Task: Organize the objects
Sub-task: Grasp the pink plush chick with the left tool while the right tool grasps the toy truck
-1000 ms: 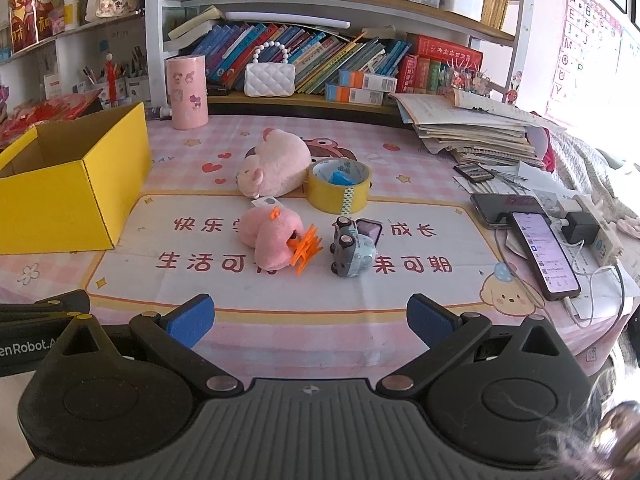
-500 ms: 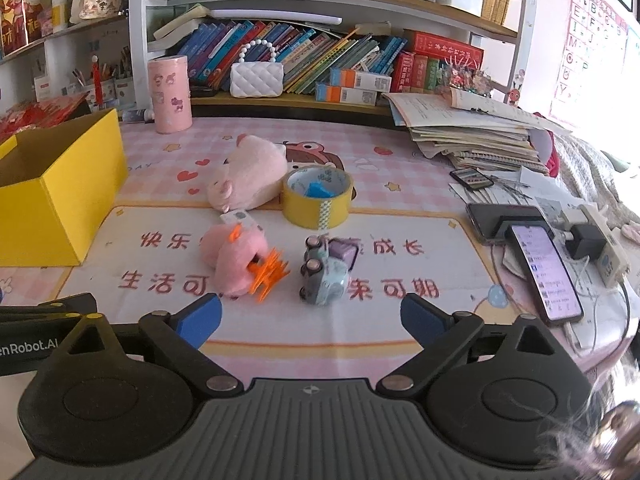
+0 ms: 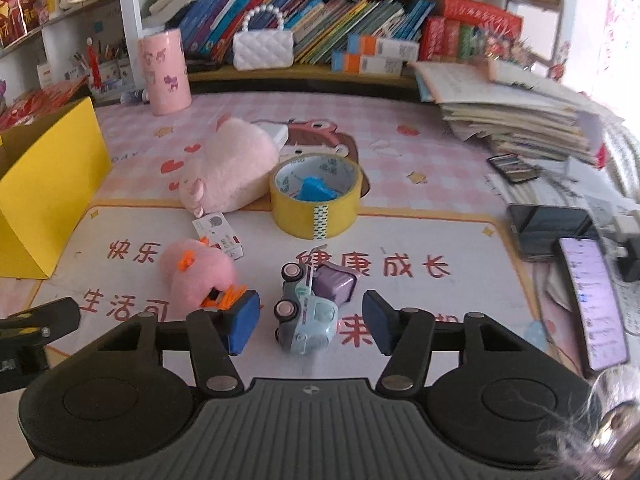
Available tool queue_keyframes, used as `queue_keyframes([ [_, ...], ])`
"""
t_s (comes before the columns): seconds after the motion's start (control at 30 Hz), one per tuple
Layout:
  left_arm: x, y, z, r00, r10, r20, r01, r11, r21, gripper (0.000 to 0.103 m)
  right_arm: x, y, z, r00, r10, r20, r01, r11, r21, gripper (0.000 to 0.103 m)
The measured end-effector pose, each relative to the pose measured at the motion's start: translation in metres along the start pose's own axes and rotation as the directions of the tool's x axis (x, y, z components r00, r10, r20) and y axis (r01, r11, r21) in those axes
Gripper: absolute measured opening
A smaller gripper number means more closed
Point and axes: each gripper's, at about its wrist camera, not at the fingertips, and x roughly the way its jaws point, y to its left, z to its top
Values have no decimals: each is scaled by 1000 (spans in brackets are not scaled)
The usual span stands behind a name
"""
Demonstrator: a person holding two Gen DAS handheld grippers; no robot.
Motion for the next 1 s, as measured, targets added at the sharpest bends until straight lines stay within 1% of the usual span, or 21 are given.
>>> queue_keyframes([
  [0.17, 2, -12, 3, 1000, -1, 1, 1, 1000, 18, 102, 31, -9, 7, 997, 38, -69, -38, 999, 11, 52],
  [0.23, 2, -17, 4, 1000, -4, 4, 4, 1000, 27, 102, 42, -12, 8, 994, 55, -97, -54, 998, 22, 49],
  [0.27, 2, -20, 4, 1000, -3, 5, 3, 999, 33, 102, 46, -14, 9, 992, 65, -110, -62, 998, 25, 46],
  [0.3, 3, -23, 4, 1000, -4, 6, 3, 999, 39, 102, 50, -16, 9, 990, 79, -120, -76, 997, 30, 40],
  [0.37, 5, -29, 6, 1000, -5, 3, 4, 999, 47, 102, 54, -19, 10, 987, 105, -124, -102, 994, 34, 40],
  [0.53, 15, -47, 10, 1000, -27, -11, 27, 998, 52, 101, 49, -36, 16, 989, 129, -72, -126, 991, 44, 38],
  [0.73, 34, -77, 13, 994, -104, -42, 106, 992, 72, 101, 34, -65, 22, 995, 104, -5, -103, 992, 66, 38],
  [0.77, 39, -83, 13, 993, -110, -46, 113, 991, 75, 101, 31, -69, 23, 995, 100, 5, -100, 993, 63, 38],
  [0.8, 44, -88, 14, 994, -95, -48, 99, 992, 79, 101, 28, -73, 23, 995, 95, 17, -96, 994, 58, 38],
  [0.87, 55, -95, 14, 996, -64, -69, 70, 995, 78, 96, 22, -79, 23, 995, 88, 45, -90, 995, 32, 38],
  [0.93, 67, -99, 16, 992, -70, -104, 75, 996, 49, 88, 16, -83, 23, 993, 88, 74, -88, 996, 0, 38],
  [0.97, 71, -100, 15, 991, -71, -113, 75, 997, 36, 86, 12, -84, 23, 992, 89, 87, -88, 996, -14, 38],
  [1.0, 74, -101, 15, 990, -79, -119, 82, 996, 24, 81, 10, -86, 22, 991, 90, 97, -88, 996, -27, 38],
])
